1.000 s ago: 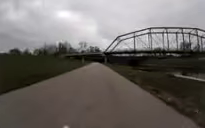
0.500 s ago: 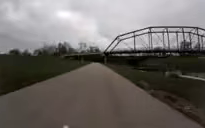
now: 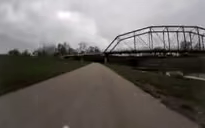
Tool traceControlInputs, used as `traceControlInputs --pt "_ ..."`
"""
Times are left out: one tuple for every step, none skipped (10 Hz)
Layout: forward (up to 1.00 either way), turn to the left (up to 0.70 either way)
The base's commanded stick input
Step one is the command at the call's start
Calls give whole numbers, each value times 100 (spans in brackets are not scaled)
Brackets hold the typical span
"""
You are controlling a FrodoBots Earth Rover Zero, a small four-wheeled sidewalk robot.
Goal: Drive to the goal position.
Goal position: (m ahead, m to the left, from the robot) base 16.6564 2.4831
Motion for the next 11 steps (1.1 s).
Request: traceControlInputs --pt "100 0" --pt "100 0" --pt "100 0" --pt "100 0" --pt "100 0" --pt "100 0" --pt "100 0" --pt "100 0" --pt "100 0" --pt "100 0" --pt "100 0"
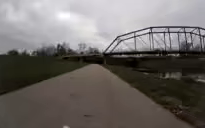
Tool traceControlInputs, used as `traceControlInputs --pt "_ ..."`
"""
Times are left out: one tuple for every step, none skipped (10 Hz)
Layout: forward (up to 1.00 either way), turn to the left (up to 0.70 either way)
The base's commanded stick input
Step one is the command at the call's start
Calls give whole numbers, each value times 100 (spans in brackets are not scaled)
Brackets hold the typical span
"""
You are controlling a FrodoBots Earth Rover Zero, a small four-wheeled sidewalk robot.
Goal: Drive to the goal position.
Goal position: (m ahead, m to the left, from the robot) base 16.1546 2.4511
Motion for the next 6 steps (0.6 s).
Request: traceControlInputs --pt "100 0" --pt "100 0" --pt "100 0" --pt "100 0" --pt "100 0" --pt "100 0"
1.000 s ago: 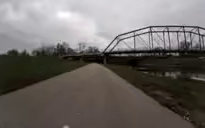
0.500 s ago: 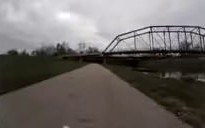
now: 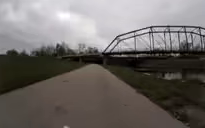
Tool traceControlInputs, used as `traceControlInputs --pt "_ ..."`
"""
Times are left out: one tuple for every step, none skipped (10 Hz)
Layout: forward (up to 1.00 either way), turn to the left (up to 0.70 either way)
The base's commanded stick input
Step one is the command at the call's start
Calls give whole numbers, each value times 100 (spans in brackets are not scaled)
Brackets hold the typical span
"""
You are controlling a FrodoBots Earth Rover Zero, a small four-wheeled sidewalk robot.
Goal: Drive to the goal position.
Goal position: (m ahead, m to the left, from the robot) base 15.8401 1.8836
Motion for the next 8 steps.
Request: traceControlInputs --pt "100 0" --pt "100 0" --pt "100 0" --pt "100 0" --pt "100 0" --pt "100 0" --pt "100 0" --pt "100 0"
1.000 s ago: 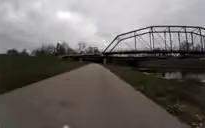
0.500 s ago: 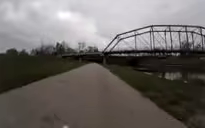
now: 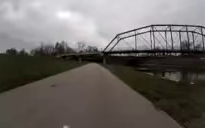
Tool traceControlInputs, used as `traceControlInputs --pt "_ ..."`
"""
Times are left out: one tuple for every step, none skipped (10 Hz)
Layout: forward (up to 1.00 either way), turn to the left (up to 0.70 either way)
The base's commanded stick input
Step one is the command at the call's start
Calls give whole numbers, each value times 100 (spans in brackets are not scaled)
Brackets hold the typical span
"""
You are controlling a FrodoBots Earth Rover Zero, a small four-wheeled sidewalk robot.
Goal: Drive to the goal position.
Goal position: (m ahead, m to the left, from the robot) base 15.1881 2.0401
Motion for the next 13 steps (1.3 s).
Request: traceControlInputs --pt "100 2" --pt "100 1" --pt "100 0" --pt "100 0" --pt "100 0" --pt "100 0" --pt "100 18" --pt "100 37" --pt "100 32" --pt "100 0" --pt "100 0" --pt "100 0" --pt "100 0"
